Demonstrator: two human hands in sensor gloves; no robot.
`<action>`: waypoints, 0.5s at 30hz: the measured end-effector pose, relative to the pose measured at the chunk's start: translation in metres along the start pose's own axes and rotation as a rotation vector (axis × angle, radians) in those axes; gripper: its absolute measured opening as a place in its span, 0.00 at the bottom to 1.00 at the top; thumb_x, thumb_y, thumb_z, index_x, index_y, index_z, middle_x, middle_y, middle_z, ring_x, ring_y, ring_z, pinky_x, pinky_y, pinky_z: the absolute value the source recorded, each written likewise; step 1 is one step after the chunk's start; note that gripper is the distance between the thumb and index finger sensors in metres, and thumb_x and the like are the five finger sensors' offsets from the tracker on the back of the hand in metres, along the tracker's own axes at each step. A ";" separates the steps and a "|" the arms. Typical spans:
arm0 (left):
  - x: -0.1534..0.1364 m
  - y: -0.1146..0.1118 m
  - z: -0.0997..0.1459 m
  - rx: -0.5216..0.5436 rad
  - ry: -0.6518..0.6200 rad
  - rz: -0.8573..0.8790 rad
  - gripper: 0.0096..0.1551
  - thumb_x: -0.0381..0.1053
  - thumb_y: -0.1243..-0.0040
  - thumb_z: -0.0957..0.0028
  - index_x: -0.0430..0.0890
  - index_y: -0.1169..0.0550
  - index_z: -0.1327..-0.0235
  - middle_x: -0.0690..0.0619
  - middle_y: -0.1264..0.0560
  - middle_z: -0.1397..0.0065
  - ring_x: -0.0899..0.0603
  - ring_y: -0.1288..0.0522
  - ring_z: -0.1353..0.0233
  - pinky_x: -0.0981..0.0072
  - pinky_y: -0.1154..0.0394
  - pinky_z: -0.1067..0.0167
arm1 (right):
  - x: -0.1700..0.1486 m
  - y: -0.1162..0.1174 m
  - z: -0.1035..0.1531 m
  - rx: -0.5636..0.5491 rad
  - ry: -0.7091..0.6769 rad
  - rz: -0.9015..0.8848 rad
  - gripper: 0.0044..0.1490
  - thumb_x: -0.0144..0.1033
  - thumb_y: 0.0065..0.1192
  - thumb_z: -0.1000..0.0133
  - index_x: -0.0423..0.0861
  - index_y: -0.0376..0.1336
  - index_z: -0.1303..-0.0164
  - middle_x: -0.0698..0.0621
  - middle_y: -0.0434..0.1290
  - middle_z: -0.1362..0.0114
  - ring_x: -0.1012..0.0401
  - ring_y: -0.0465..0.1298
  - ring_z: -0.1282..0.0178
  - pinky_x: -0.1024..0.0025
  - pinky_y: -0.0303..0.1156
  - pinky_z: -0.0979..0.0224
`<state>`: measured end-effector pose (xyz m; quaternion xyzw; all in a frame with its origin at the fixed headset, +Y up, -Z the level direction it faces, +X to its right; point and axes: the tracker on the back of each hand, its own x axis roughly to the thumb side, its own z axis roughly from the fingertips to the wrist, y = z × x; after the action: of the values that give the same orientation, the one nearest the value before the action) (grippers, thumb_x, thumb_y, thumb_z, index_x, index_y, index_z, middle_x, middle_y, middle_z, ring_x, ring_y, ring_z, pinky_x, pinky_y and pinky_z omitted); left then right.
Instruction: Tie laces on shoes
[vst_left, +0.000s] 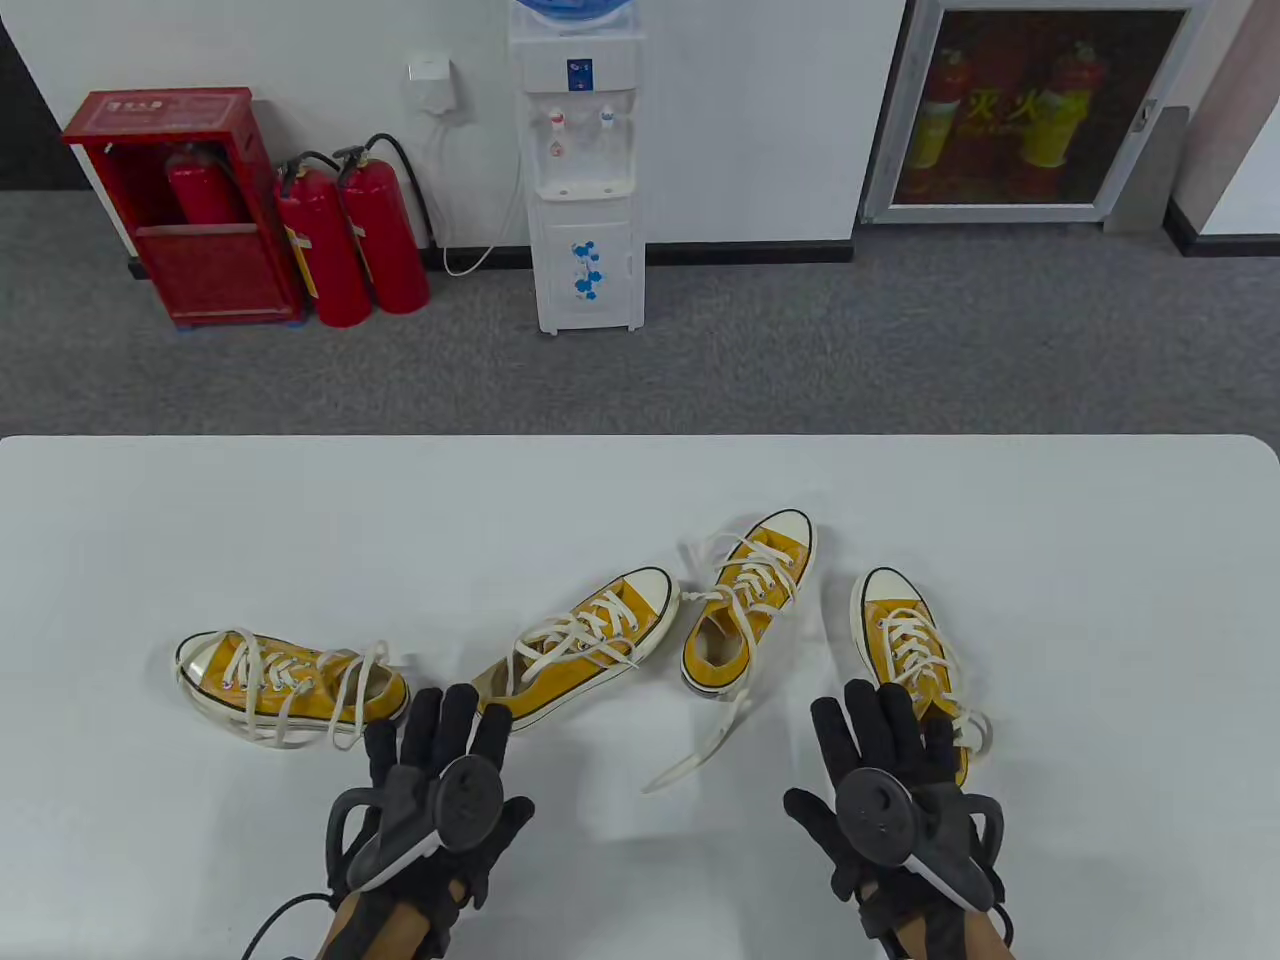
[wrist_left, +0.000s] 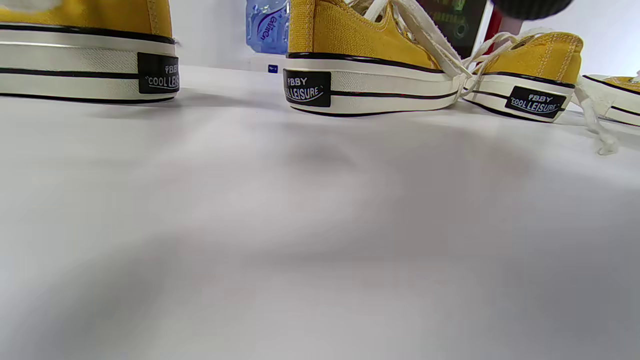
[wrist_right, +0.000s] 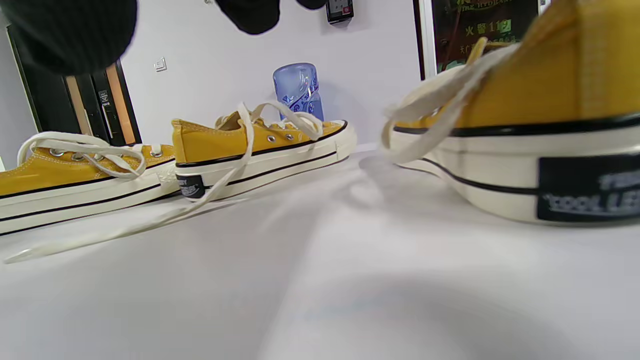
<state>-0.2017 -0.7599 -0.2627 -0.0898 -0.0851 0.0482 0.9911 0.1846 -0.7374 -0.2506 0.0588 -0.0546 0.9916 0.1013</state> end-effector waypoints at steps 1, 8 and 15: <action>0.000 0.000 0.000 0.000 0.000 0.001 0.53 0.73 0.55 0.52 0.57 0.60 0.19 0.49 0.73 0.15 0.31 0.73 0.15 0.20 0.73 0.31 | 0.000 0.000 0.000 0.000 0.001 0.000 0.57 0.68 0.55 0.56 0.55 0.43 0.20 0.51 0.34 0.15 0.43 0.37 0.13 0.30 0.33 0.21; 0.000 0.000 0.000 -0.009 -0.002 0.002 0.53 0.73 0.55 0.52 0.57 0.60 0.19 0.49 0.73 0.15 0.31 0.73 0.15 0.20 0.73 0.31 | -0.001 -0.001 0.000 0.001 0.004 -0.002 0.57 0.68 0.55 0.56 0.55 0.43 0.20 0.51 0.34 0.15 0.43 0.37 0.13 0.30 0.33 0.21; 0.000 0.002 0.000 -0.007 -0.003 0.008 0.53 0.73 0.55 0.52 0.57 0.59 0.19 0.49 0.72 0.14 0.31 0.72 0.14 0.21 0.72 0.29 | -0.002 -0.002 0.000 -0.009 0.003 -0.012 0.57 0.67 0.56 0.56 0.55 0.43 0.20 0.51 0.34 0.15 0.43 0.37 0.13 0.30 0.33 0.21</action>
<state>-0.2021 -0.7580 -0.2636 -0.0936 -0.0866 0.0519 0.9905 0.1870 -0.7357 -0.2502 0.0573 -0.0588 0.9908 0.1077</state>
